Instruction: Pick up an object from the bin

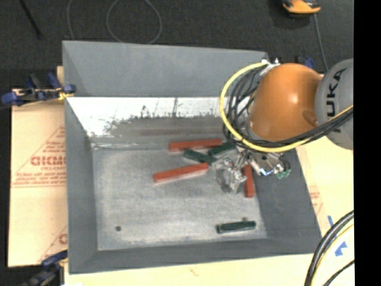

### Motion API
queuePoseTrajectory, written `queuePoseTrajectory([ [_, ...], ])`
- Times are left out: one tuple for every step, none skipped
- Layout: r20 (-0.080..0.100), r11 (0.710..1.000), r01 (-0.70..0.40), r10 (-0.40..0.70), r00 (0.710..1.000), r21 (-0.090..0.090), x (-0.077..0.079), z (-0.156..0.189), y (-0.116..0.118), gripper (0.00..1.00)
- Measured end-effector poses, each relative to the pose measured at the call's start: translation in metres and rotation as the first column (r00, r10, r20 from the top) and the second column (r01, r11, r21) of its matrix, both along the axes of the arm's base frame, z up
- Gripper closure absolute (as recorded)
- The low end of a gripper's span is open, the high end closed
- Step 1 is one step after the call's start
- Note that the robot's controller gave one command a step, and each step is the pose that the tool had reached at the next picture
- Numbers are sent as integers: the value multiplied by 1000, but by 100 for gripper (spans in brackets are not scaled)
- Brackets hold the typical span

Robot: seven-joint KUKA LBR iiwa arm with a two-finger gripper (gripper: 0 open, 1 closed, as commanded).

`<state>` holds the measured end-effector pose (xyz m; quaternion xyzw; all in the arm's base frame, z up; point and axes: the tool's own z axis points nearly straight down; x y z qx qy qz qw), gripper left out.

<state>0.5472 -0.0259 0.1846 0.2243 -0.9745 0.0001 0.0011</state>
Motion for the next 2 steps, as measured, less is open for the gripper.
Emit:
queuePoseTrajectory([
  [-1, 998, 57, -57, 998, 2, -61, -17, 10, 100],
  [5, 998, 56, -56, 998, 1, -58, -16, 9, 0],
])
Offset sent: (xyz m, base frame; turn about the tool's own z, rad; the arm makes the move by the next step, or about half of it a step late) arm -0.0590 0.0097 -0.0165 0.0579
